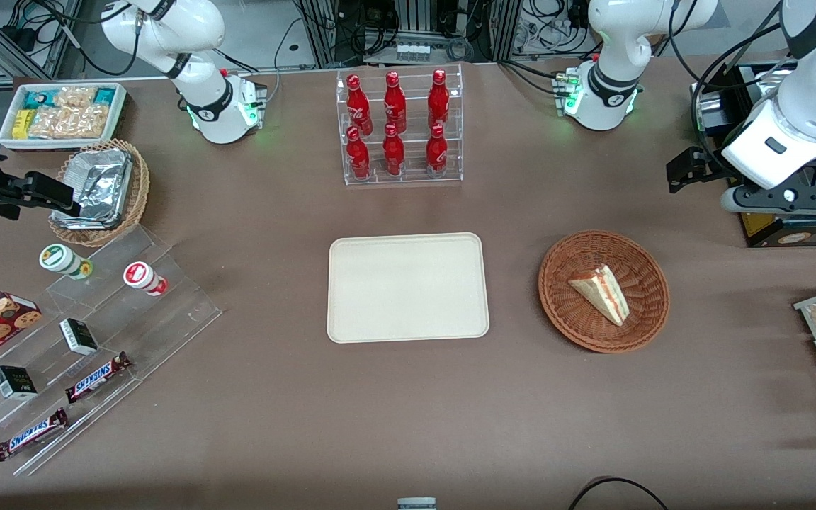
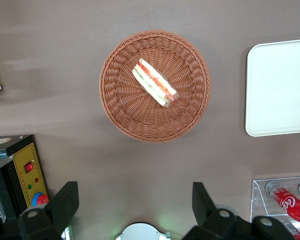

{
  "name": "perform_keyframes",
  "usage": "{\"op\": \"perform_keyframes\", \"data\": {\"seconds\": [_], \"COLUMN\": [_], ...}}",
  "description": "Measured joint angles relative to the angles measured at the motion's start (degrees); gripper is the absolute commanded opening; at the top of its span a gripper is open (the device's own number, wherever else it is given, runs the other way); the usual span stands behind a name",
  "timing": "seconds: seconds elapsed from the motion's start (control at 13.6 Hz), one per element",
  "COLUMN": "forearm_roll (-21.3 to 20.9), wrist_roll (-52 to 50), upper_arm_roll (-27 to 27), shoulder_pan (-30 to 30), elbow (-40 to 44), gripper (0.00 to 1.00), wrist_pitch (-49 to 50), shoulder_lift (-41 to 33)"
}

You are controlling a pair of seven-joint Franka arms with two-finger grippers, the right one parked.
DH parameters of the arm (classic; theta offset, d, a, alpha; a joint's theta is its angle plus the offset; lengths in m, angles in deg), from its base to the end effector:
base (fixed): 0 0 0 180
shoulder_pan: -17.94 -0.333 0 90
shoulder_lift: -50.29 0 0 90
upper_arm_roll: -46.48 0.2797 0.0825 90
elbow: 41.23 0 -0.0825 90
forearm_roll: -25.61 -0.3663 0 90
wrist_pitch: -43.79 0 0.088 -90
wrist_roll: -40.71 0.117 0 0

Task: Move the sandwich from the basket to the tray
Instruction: 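Move the left gripper over the wrapped sandwich in the wicker basket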

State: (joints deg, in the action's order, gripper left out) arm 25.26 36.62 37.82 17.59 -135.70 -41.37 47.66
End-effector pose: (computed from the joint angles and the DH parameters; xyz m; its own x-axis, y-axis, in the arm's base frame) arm 0.5068 -0.0748 0.5602 0.9907 -0.0711 -0.1156 -0.0741 -0.9970 -0.0213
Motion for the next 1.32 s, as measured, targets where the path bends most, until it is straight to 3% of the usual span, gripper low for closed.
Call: {"op": "perform_keyframes", "data": {"seconds": [0.44, 0.95, 1.32], "forearm_roll": [0.02, 0.1, 0.23], "wrist_roll": [1.54, 1.12, -8.55], "upper_arm_roll": [0.01, -0.21, -0.84], "shoulder_pan": [0.0, 0.04, 0.18], "elbow": [-2.53, -17.88, -29.51], "gripper": [1.0, 1.0, 1.0], "wrist_pitch": [-2.32, -21.3, -38.52], "shoulder_lift": [1.46, 3.8, 3.8]}}
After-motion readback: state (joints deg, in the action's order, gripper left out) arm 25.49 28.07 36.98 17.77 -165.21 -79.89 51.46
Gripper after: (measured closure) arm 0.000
